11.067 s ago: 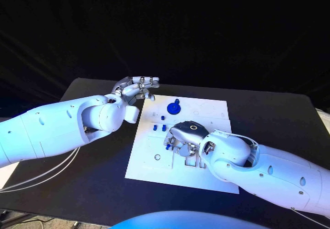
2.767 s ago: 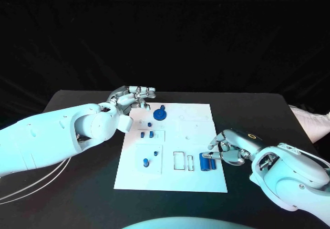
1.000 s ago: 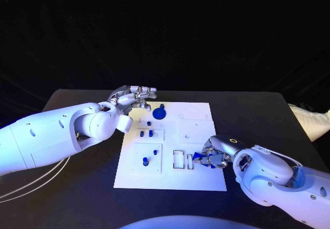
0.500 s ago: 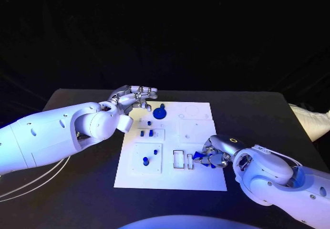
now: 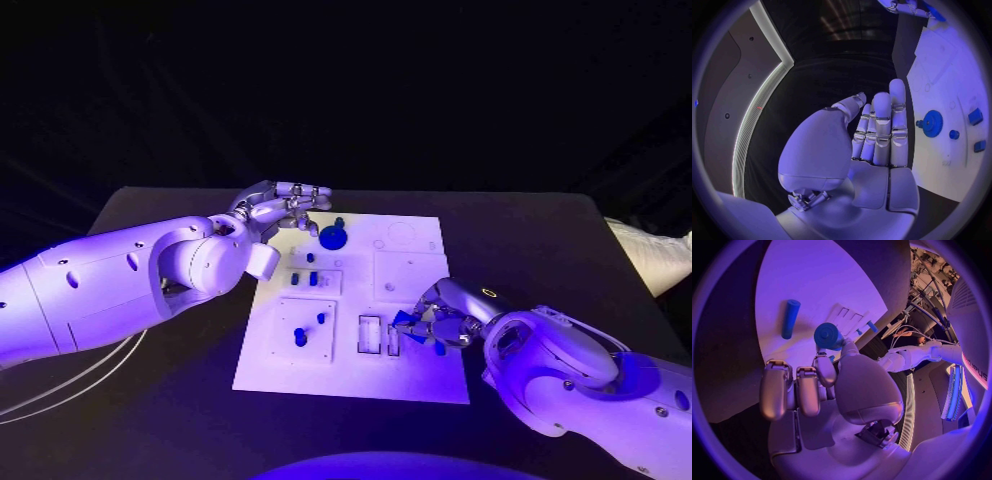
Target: Assemble the parts on the task board
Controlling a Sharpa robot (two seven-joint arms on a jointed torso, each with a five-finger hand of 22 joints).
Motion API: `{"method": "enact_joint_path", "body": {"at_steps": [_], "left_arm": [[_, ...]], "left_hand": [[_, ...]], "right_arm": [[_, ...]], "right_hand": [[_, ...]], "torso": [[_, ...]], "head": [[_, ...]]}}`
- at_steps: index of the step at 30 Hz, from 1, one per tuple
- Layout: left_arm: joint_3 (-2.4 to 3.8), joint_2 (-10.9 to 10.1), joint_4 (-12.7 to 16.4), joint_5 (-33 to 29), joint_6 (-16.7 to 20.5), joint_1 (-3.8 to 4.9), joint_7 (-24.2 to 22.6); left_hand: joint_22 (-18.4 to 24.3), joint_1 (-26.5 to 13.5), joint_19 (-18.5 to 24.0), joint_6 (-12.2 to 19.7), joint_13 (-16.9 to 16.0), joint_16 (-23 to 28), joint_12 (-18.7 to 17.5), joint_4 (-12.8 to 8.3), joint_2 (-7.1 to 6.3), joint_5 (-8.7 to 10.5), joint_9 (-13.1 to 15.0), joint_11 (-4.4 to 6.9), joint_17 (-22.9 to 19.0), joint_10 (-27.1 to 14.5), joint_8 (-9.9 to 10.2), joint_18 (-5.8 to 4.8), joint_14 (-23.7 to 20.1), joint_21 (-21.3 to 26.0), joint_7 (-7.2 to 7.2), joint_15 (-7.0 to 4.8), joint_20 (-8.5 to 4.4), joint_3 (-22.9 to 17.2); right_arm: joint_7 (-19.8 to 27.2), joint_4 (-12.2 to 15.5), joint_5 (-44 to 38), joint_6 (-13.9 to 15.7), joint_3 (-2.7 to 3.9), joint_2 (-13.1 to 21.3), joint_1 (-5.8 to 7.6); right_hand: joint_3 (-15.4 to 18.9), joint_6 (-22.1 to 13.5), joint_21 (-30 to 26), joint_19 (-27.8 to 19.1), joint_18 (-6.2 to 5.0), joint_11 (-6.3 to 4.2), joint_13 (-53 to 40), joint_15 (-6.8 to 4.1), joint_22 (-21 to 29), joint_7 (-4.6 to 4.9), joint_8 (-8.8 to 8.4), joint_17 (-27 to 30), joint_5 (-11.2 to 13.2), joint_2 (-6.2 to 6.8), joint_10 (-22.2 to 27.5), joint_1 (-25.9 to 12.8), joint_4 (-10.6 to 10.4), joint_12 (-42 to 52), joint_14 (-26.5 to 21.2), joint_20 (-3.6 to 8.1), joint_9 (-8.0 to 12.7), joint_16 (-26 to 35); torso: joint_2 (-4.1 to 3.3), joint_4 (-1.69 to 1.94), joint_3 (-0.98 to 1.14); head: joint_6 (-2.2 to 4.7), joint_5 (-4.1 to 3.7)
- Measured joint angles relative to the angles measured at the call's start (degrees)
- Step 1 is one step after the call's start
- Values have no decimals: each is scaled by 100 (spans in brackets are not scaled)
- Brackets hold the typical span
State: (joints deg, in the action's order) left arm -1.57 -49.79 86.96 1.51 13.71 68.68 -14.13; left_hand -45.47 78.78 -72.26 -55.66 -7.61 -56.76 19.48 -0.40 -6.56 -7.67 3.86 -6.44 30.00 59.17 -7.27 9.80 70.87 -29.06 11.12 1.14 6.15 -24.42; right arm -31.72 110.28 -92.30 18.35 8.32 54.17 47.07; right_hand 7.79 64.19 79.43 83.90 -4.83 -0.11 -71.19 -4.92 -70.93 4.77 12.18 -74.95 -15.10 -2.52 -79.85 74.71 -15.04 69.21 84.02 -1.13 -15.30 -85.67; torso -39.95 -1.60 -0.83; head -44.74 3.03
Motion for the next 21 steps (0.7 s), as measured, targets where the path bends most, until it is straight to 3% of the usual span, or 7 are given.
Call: {"method": "enact_joint_path", "body": {"at_steps": [9, 21], "left_arm": [[0, -6, 7, 25, 0, -2, 3], [0, -13, 13, 34, 0, -3, 7]], "left_hand": [[0, 0, 0, 0, 1, 0, 0, 0, 0, 0, 0, 0, 0, 0, 0, 0, 0, 0, 0, 0, 0, 0], [-1, 0, 0, 0, 1, 0, 0, 0, 0, 0, 0, 0, 1, 0, 0, 0, 0, 0, 0, 0, 0, 0]], "right_arm": [[77, 23, 171, 257, -1, -60, 9], [83, -119, 227, 314, -1, -276, 11]], "right_hand": [[-17, 0, 0, 0, 0, 0, -8, 1, -27, 0, 3, 1, -33, 0, 0, 0, -14, 11, 0, 0, -1, -22], [-17, 0, 24, 20, 0, 0, -13, -17, -41, 0, 25, 2, -33, 0, 0, 0, -13, 18, -19, 20, -1, -22]], "torso": [[-3, -4, -3], [-1, -7, -3]], "head": [[-8, 19], [-18, 27]]}}
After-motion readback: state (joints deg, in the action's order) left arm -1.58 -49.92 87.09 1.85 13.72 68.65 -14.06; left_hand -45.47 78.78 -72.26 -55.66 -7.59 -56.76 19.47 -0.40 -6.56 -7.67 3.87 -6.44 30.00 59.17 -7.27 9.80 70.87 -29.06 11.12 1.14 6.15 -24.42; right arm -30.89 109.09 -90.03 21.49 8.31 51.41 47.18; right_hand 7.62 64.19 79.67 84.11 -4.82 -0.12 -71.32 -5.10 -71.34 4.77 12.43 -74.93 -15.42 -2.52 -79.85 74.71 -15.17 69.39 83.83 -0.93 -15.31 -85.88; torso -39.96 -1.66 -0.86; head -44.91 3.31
